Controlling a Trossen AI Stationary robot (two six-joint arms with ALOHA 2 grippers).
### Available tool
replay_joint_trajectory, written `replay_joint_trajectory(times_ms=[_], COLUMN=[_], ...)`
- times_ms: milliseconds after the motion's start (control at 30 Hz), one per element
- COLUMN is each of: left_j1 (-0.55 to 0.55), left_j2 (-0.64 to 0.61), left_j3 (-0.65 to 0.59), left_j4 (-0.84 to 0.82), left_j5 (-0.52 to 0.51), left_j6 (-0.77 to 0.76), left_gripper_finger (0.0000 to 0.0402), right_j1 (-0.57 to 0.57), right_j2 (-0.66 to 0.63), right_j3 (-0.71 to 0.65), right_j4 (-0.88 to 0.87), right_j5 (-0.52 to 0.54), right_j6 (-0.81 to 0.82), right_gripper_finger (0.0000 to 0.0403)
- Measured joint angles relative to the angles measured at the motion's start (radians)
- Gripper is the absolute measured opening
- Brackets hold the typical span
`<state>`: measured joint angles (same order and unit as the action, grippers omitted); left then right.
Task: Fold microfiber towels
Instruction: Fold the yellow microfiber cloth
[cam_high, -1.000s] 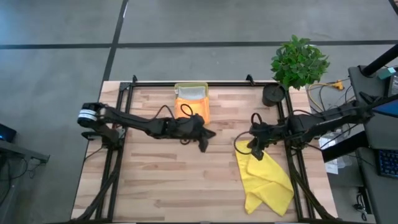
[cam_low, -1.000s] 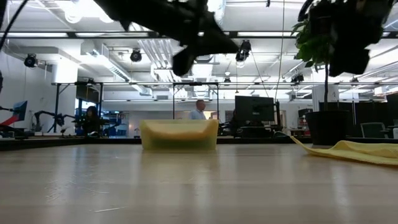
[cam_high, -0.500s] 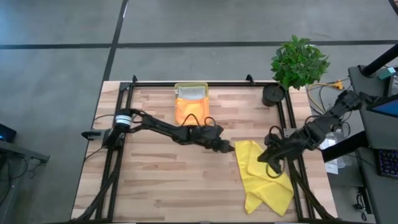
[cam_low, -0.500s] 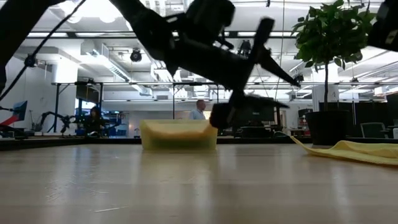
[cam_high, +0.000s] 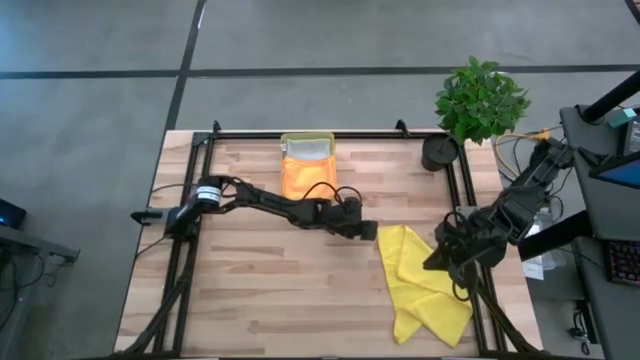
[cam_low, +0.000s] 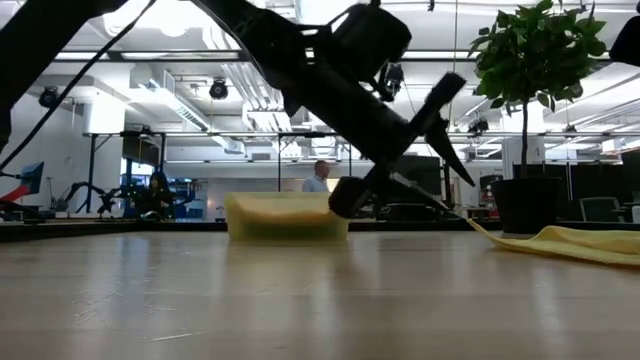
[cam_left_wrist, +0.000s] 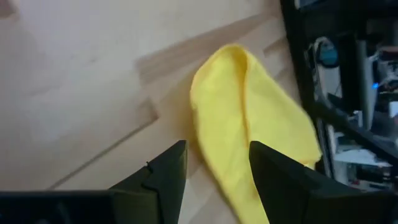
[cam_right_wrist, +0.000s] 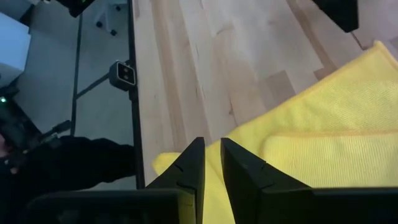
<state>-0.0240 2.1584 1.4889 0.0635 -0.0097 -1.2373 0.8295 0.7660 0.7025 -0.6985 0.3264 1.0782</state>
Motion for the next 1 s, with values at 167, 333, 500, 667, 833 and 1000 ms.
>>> replay_joint_trajectory(times_ms=[167,333,500,667,833,1000], left_j1=[0.0,0.0,0.0,-0.001,0.001,-0.001], left_j2=[0.063,0.135,0.215,0.262,0.268,0.264], left_j3=[0.045,0.158,0.286,0.345,0.349,0.348], left_j4=[-0.004,-0.075,-0.131,-0.136,-0.145,-0.152], left_j5=[0.006,0.017,0.02,0.005,0.009,0.031], left_j6=[-0.013,-0.022,-0.014,-0.013,-0.01,0.11], left_gripper_finger=[0.0161,0.0161,0.0161,0.0161,0.0136,0.003], right_j1=[0.0,0.0,0.018,0.048,0.066,0.065], right_j2=[0.0,0.001,0.0,0.001,0.001,0.003], right_j3=[0.0,0.0,0.0,0.0,0.0,0.0], right_j4=[0.003,0.011,0.018,0.016,0.016,0.016], right_j5=[0.0,-0.002,-0.012,-0.013,-0.013,0.026], right_j6=[0.012,0.014,0.015,0.022,0.025,0.001], right_gripper_finger=[0.0048,0.0048,0.0048,0.0048,0.0048,0.0048])
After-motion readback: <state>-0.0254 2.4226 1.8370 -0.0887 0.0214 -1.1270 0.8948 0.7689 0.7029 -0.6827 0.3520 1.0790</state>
